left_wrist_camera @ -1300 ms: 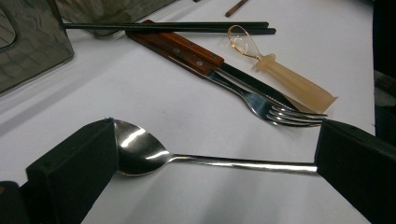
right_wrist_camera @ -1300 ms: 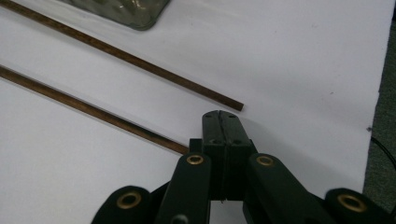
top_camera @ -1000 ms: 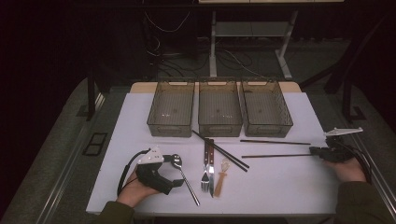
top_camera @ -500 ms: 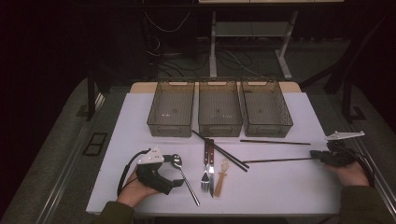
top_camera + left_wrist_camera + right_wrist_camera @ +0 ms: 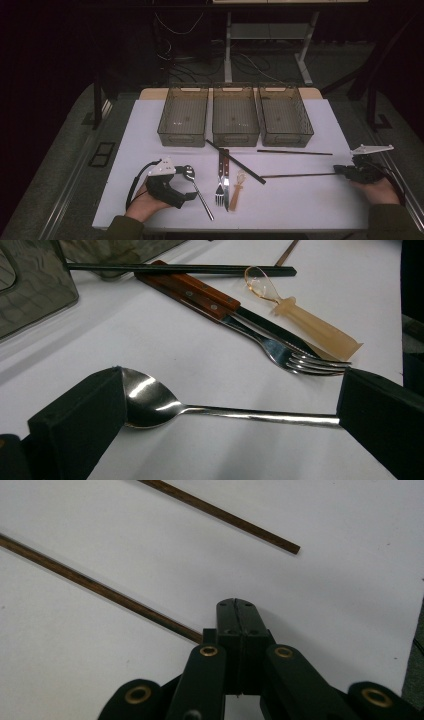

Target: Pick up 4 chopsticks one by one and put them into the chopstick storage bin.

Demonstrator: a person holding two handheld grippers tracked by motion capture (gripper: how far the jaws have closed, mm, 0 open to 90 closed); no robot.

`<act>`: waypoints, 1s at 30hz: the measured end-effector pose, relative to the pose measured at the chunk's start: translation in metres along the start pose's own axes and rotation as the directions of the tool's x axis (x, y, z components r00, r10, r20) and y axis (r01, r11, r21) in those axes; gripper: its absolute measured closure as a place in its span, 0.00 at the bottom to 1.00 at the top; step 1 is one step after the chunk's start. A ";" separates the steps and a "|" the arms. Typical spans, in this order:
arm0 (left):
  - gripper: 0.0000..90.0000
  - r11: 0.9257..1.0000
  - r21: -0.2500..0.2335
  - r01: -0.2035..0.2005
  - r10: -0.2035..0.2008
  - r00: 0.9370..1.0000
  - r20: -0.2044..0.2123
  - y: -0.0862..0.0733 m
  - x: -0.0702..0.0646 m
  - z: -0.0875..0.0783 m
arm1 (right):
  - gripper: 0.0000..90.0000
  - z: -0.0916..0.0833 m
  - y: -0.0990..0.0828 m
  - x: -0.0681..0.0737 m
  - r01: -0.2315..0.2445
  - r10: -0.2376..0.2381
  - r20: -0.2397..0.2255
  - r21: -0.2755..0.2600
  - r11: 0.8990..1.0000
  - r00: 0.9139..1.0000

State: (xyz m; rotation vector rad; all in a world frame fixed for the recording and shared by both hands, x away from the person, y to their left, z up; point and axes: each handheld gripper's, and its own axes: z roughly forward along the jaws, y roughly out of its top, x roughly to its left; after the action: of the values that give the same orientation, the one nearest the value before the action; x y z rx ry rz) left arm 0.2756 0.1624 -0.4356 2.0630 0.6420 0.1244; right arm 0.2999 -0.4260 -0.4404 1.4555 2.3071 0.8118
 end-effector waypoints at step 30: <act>0.00 1.000 0.002 -0.001 0.001 1.000 0.003 0.000 0.000 0.000 | 1.00 -0.011 -0.015 -0.004 -0.004 0.004 -0.005 -0.005 1.000 1.000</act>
State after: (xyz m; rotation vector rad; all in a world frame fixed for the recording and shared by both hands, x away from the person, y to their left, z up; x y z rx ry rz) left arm 0.2754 0.1621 -0.4357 2.0652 0.6397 0.1214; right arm 0.2850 -0.4382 -0.4410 1.4577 2.3054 0.8226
